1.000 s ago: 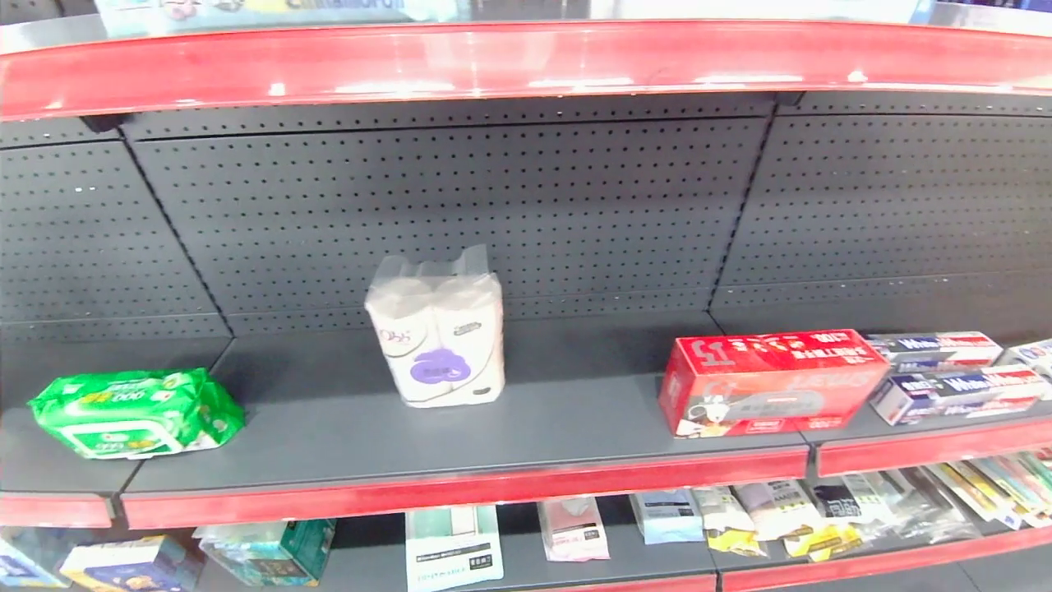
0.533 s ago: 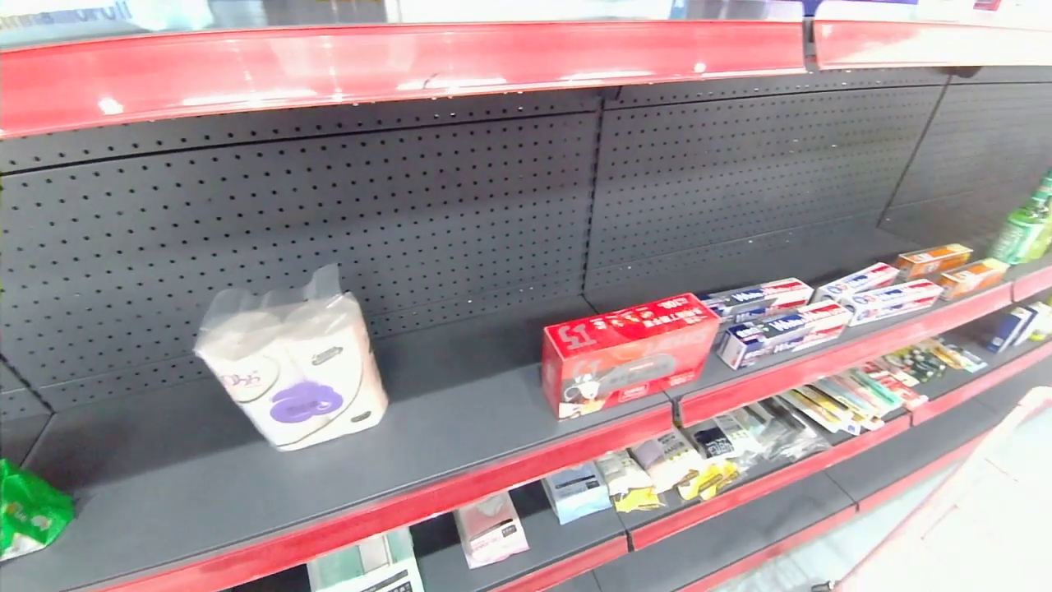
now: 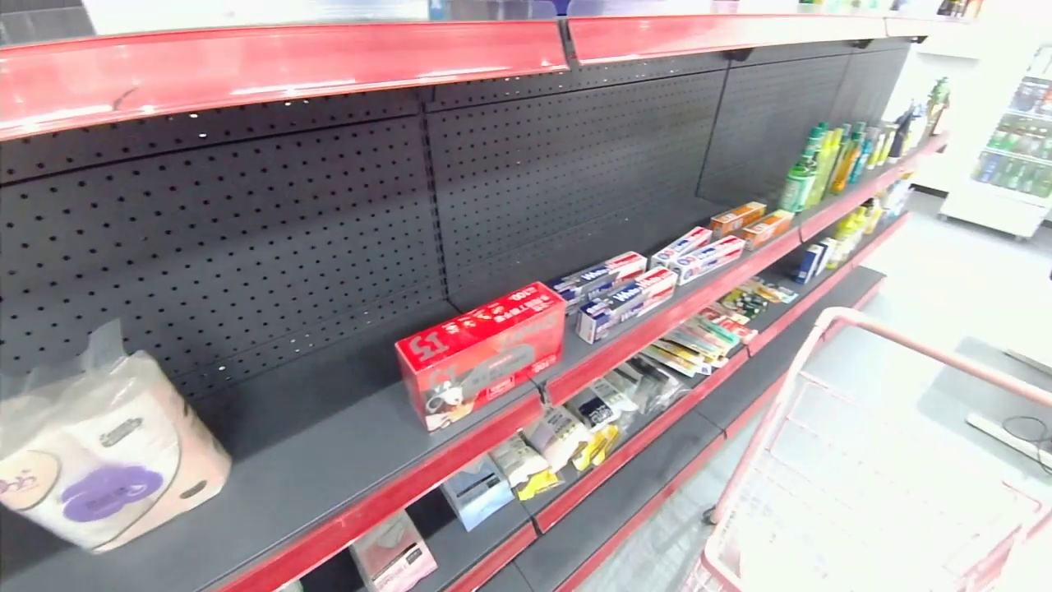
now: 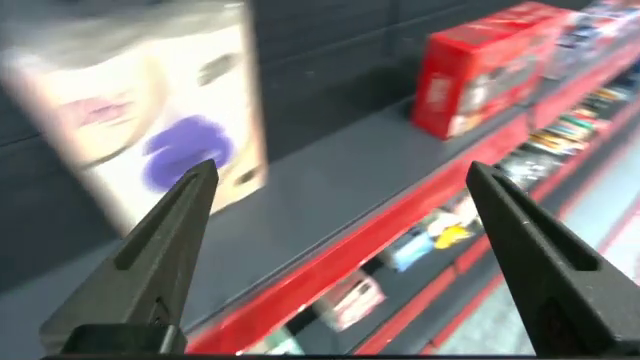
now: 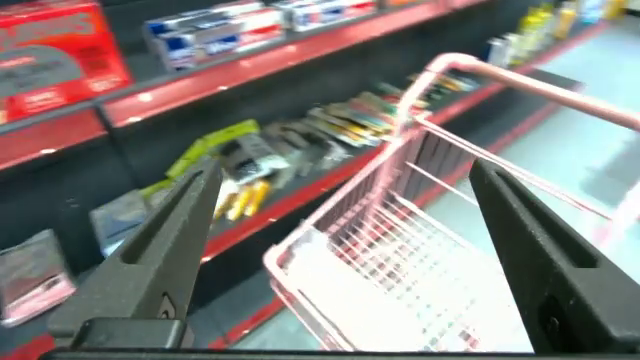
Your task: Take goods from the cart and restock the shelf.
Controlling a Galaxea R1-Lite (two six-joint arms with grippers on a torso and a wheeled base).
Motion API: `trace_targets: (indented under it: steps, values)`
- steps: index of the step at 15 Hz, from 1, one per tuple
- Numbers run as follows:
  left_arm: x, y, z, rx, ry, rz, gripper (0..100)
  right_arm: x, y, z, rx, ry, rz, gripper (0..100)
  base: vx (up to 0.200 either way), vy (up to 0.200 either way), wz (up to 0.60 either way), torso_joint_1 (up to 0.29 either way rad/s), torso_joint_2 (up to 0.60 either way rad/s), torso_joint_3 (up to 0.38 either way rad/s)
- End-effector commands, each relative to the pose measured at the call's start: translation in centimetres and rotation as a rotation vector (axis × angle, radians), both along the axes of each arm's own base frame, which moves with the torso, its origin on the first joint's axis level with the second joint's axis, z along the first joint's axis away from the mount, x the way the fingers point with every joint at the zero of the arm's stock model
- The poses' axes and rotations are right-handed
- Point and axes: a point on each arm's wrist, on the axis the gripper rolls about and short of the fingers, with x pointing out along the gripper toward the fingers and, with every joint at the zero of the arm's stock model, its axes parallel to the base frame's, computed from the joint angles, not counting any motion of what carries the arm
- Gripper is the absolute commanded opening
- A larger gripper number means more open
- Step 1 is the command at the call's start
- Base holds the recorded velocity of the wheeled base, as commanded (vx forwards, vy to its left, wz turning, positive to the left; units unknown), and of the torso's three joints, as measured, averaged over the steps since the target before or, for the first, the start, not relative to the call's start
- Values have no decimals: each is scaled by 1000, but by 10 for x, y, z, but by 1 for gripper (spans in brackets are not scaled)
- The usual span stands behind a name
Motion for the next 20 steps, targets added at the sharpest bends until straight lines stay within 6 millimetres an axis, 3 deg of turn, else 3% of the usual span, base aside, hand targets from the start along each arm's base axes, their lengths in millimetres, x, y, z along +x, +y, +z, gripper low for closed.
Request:
trace_targets:
  steps: [1,9,18,19,20]
  values:
    - [0,0,0,-2,1,1,100,0,0,0,-1,1,0,100,0,0,-600,2,2,-2]
    - [0,0,0,-2,1,1,100,0,0,0,-1,1,0,100,0,0,-600,2,2,1]
    - [0,0,0,0,1,-1,100,4,0,1,-5,54,-6,100,0,0,0,0,0,0]
    - [0,0,0,2,1,-1,100,3,1,38,-22,6,48,100,0,0,0,0,0,0]
    - [0,0,0,0,1,1,100,29,1,110,26,33,35,100,0,0,0,0,0,0]
